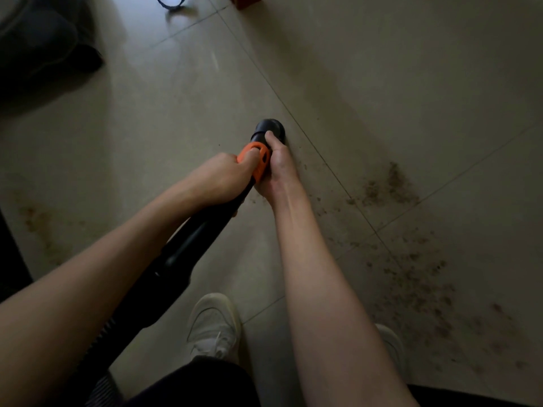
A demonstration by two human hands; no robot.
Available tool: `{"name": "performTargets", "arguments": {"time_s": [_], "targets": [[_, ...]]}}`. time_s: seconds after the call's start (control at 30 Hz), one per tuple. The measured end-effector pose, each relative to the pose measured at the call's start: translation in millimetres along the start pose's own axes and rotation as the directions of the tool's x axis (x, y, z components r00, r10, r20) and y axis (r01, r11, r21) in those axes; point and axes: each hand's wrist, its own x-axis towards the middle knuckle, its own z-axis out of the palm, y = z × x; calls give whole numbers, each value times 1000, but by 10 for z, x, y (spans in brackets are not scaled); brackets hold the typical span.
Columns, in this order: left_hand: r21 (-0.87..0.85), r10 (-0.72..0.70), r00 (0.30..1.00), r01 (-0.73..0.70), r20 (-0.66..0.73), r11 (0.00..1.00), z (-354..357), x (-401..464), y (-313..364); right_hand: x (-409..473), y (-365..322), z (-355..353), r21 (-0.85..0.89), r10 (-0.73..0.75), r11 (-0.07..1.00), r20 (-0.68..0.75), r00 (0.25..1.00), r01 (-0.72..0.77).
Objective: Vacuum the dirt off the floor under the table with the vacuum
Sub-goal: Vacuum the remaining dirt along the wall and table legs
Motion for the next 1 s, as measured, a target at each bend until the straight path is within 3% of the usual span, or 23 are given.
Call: {"name": "performTargets", "arguments": {"time_s": [0.37,1.0], "targets": [[97,-52,997,46,57,994,62,-262,-259,-157,401,-126,-4,54,999,-8,999,-54],[40,39,996,-43,83,998,202,-90,-7,-219,25,-247,-36,11,999,-79,997,-14]]}}
